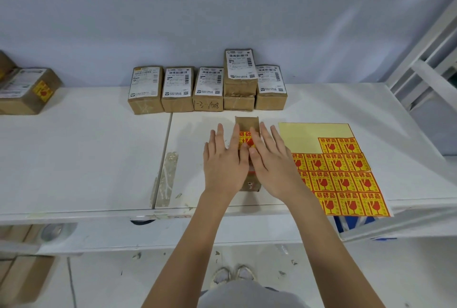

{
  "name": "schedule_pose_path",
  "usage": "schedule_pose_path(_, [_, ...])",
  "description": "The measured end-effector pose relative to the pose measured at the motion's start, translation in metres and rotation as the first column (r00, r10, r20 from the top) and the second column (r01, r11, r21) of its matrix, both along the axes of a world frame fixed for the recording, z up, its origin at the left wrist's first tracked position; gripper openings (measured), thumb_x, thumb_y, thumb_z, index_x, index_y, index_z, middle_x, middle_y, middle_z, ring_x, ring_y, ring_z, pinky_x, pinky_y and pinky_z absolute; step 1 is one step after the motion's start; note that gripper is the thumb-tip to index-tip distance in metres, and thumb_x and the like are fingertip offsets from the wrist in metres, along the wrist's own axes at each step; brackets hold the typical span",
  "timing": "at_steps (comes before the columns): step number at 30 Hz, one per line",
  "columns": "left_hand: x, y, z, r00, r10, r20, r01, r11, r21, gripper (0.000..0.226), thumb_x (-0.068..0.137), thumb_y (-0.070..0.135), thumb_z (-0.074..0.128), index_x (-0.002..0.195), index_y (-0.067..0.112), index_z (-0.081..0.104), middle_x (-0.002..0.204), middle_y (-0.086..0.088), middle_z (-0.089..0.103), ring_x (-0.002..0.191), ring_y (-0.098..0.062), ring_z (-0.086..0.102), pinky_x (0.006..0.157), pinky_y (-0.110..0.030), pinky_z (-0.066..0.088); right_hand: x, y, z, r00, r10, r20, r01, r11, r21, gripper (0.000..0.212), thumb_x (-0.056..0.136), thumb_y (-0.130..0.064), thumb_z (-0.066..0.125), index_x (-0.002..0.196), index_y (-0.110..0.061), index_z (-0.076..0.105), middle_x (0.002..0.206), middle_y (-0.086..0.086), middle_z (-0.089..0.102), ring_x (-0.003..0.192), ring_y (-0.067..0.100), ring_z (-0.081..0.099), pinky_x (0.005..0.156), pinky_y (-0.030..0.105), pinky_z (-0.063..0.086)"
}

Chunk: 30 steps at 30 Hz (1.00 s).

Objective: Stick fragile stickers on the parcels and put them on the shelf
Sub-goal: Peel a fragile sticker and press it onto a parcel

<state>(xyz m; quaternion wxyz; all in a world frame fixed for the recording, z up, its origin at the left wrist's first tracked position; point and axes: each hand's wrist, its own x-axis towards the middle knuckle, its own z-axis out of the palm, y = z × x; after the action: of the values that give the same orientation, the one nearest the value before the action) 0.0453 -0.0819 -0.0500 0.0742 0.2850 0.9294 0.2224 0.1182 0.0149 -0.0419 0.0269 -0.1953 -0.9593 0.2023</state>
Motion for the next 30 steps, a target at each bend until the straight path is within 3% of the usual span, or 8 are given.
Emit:
schedule_pose_path(7, [0.002,0.003,-0.002,1.000,0.019,-0.012,-0.019,1.000,-0.015,0.052,0.101,0.037,0.018,0.150,0.033,0.000,0.158,-0.011,0.003,0.146,-0.026,0.001,0.119,-0.042,0.005,0.001,0.003,-0.001,0.996,-0.060,0.062,0.062,0.998,-0.034,0.059,0.100,-0.045,0.014,0.149,-0.024,-0.010,0.157,-0.007,-0.018,0.142,0.011,-0.023,0.115,0.033,-0.006])
schedule_pose_path(13, [-0.003,0.002,-0.010,0.988,0.022,0.152,-0.038,0.994,0.101,0.058,0.098,0.044,0.009,0.151,0.022,0.010,0.159,-0.008,0.004,0.145,-0.028,0.002,0.118,-0.044,0.006,-0.002,0.005,0.000,0.996,0.089,0.019,-0.089,0.996,0.030,0.057,0.102,-0.039,0.016,0.150,-0.020,-0.007,0.156,-0.008,-0.020,0.141,0.009,-0.025,0.117,0.033,-0.007])
schedule_pose_path(16, [0.000,0.002,-0.002,0.910,0.062,0.411,-0.173,0.956,0.238,0.055,0.101,0.037,0.025,0.150,0.015,0.012,0.155,-0.011,0.017,0.143,-0.026,0.011,0.115,-0.042,0.012,0.002,0.009,-0.008,1.000,0.008,0.005,-0.007,0.990,-0.142,0.065,0.100,-0.046,0.021,0.149,-0.020,-0.012,0.157,-0.004,-0.017,0.144,0.011,-0.017,0.119,0.035,-0.001])
schedule_pose_path(20, [0.000,0.003,0.001,0.862,-0.032,0.506,-0.177,0.916,0.360,0.036,0.103,0.029,0.026,0.128,0.020,0.049,0.126,-0.006,0.054,0.118,-0.018,0.046,0.103,-0.034,0.035,0.000,0.003,-0.013,0.990,-0.009,-0.139,-0.076,0.800,-0.596,0.060,0.098,-0.041,0.033,0.149,-0.032,0.004,0.145,-0.005,0.039,0.130,0.008,0.042,0.110,0.035,0.035])
schedule_pose_path(22, [-0.001,-0.001,0.003,0.795,-0.063,0.603,-0.273,0.851,0.449,0.034,0.102,0.031,0.032,0.130,0.026,0.049,0.121,0.004,0.059,0.110,-0.010,0.055,0.097,-0.024,0.042,-0.005,0.000,-0.008,0.980,-0.033,-0.195,-0.102,0.762,-0.639,0.052,0.100,-0.032,0.036,0.146,-0.034,0.011,0.140,-0.011,0.041,0.124,0.001,0.042,0.108,0.025,0.035])
schedule_pose_path(26, [-0.013,-0.018,0.011,0.739,-0.099,0.667,-0.406,0.724,0.558,0.042,0.095,0.030,0.051,0.137,0.031,0.046,0.121,-0.003,0.063,0.104,-0.013,0.064,0.089,-0.028,0.052,-0.018,-0.002,0.007,0.954,-0.055,-0.294,-0.194,0.635,-0.747,0.045,0.100,-0.023,0.039,0.142,-0.033,0.024,0.129,-0.020,0.049,0.113,-0.011,0.049,0.094,0.011,0.041])
schedule_pose_path(28, [-0.021,-0.027,0.015,0.716,-0.090,0.692,-0.458,0.687,0.564,0.045,0.092,0.032,0.057,0.135,0.033,0.046,0.115,-0.005,0.065,0.097,-0.012,0.066,0.074,-0.022,0.054,-0.028,-0.003,0.012,0.942,-0.047,-0.331,-0.233,0.617,-0.752,0.042,0.100,-0.023,0.039,0.140,-0.032,0.032,0.127,-0.020,0.053,0.112,-0.010,0.051,0.091,0.012,0.043])
schedule_pose_path(30, [-0.030,-0.033,0.018,0.689,-0.045,0.723,-0.504,0.687,0.523,0.055,0.087,0.039,0.062,0.137,0.034,0.040,0.111,-0.003,0.066,0.095,-0.011,0.066,0.074,-0.023,0.052,-0.038,-0.003,0.018,0.940,-0.008,-0.342,-0.262,0.627,-0.733,0.038,0.101,-0.024,0.039,0.138,-0.032,0.037,0.124,-0.018,0.055,0.113,-0.006,0.053,0.093,0.015,0.045])
